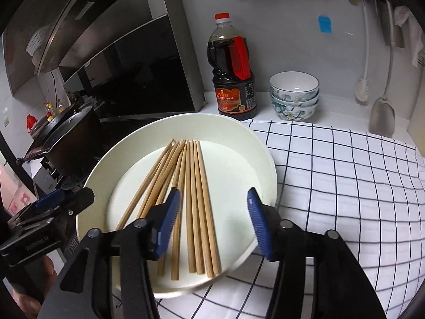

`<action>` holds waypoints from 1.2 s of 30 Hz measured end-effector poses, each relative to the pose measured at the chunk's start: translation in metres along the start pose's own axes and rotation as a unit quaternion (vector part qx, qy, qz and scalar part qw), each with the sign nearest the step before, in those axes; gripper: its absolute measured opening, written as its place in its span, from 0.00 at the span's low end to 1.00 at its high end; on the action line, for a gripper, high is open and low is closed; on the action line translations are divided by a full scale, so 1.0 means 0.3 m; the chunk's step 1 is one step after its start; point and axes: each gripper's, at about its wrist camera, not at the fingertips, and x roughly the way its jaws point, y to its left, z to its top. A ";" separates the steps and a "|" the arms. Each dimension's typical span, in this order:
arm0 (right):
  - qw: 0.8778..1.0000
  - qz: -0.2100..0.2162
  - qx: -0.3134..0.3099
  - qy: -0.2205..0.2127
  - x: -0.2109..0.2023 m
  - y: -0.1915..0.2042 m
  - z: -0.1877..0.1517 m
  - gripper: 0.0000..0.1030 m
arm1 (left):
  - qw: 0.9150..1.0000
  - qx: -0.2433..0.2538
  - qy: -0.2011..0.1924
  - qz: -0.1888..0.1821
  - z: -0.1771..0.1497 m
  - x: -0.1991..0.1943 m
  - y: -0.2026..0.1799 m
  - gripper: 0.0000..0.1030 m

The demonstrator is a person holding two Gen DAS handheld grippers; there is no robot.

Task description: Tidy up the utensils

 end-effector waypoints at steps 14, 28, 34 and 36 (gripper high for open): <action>0.999 -0.029 0.027 -0.003 -0.065 -0.015 -0.079 0.61 | 0.999 0.030 -0.004 0.036 -0.055 -0.054 -0.028 0.94; 0.999 -0.045 0.014 -0.004 -0.099 0.016 -0.111 0.63 | 0.998 0.038 -0.003 0.054 -0.082 -0.076 -0.047 0.94; 0.999 -0.050 0.010 -0.001 -0.102 0.024 -0.117 0.63 | 0.998 0.040 -0.004 0.057 -0.089 -0.079 -0.045 0.94; 0.999 -0.052 0.009 0.000 -0.102 0.027 -0.119 0.63 | 0.998 0.038 -0.007 0.058 -0.088 -0.083 -0.042 0.94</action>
